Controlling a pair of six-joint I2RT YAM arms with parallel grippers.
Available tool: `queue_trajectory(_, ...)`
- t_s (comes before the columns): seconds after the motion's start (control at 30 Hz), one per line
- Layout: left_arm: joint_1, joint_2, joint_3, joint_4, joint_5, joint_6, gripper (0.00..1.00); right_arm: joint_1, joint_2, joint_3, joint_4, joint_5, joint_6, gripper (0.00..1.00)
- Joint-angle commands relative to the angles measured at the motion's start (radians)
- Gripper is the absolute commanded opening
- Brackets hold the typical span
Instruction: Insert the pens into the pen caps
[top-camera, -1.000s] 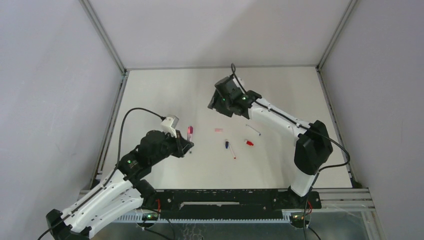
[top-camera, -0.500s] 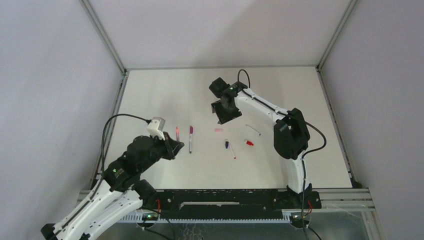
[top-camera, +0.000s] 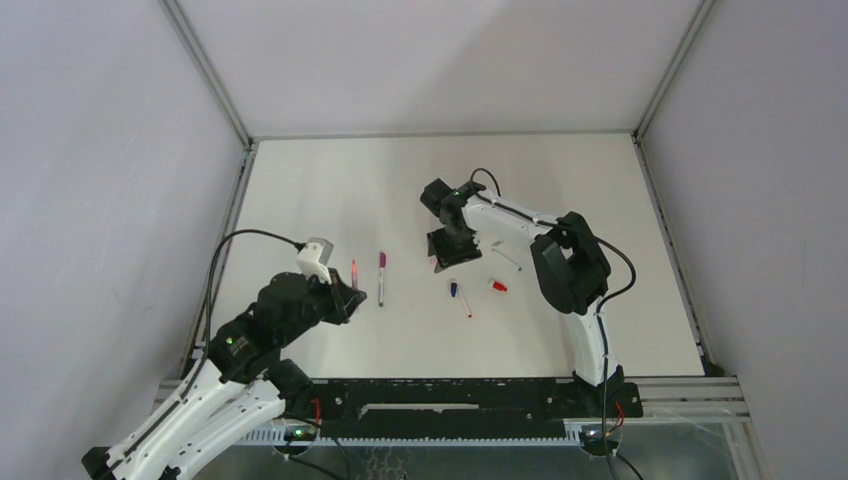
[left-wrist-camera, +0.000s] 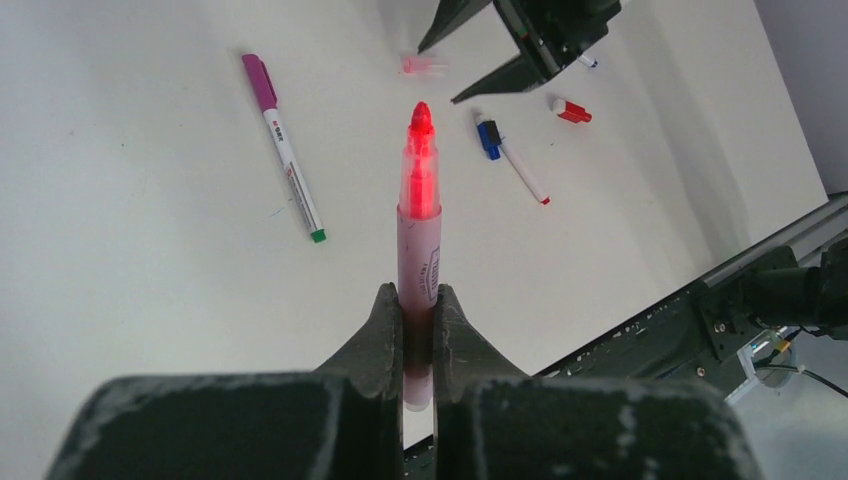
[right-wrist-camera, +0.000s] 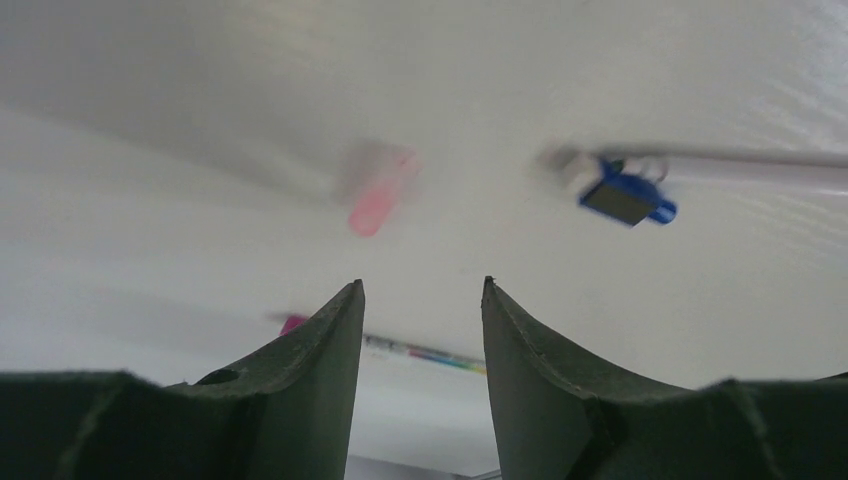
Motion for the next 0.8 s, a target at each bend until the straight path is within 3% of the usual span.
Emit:
queue_trajectory(0.0, -0.005, 0.015, 0.059, 0.008, 0.022, 0.011, 0.0, -0.01, 0.015, -0.053, 0.061, -0.038, 0.05, 0.53)
queue_trajectory(0.43, -0.005, 0.072, 0.078, 0.022, 0.032, 0.049, 0.0, -0.053, 0.069, -0.058, 0.159, -0.038, 0.005, 0.47)
queue_trajectory(0.77, -0.006, 0.098, 0.09, 0.027, 0.041, 0.063, 0.0, -0.057, 0.011, -0.037, 0.225, -0.022, -0.074, 0.44)
